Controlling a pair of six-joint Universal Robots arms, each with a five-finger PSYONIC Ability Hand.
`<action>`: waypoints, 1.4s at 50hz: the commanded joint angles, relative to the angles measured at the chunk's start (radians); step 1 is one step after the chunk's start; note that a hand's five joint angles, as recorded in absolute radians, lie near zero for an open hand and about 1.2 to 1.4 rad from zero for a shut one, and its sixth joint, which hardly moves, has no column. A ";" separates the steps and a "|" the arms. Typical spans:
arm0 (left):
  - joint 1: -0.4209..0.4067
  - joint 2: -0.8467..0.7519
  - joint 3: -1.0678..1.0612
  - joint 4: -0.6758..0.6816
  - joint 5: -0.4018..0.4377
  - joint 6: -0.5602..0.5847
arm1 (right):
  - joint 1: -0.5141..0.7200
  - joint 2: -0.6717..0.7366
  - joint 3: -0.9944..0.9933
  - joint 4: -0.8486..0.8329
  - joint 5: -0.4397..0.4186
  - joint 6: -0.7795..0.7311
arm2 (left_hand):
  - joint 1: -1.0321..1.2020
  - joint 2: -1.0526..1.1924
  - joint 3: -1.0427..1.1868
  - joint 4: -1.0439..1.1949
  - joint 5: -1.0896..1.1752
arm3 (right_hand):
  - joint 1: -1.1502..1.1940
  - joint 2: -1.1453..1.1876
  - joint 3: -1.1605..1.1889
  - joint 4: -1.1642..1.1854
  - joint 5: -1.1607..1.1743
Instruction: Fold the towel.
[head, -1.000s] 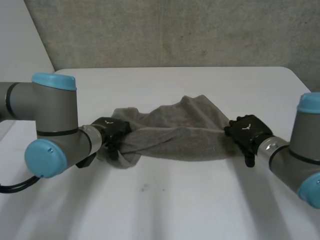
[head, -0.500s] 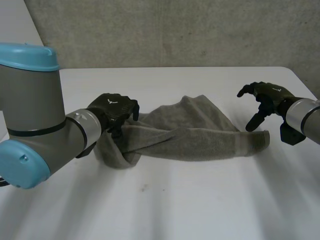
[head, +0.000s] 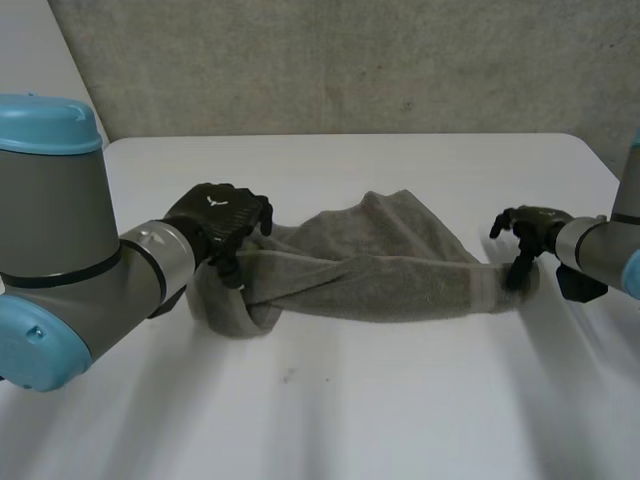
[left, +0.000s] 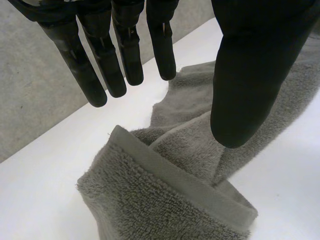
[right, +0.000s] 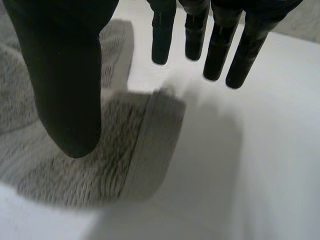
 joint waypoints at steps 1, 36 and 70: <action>0.019 -0.002 -0.002 0.026 0.000 0.000 | 0.004 0.024 0.000 0.018 0.012 -0.011 | 0.054 0.061 0.059 0.061 0.061 | 0.201 0.208 0.182 0.185 0.194; 0.037 -0.099 0.211 0.105 -0.006 -0.299 | -0.003 -0.472 0.507 -0.371 -0.097 -0.200 | 0.004 0.011 0.009 0.011 0.011 | 1.037 1.044 1.017 1.021 1.030; -0.039 -0.724 1.081 -0.560 -0.302 -0.361 | -0.052 -0.649 0.823 -0.675 -0.168 -0.378 | 0.177 0.184 0.182 0.185 0.184 | 1.037 1.044 1.017 1.021 1.030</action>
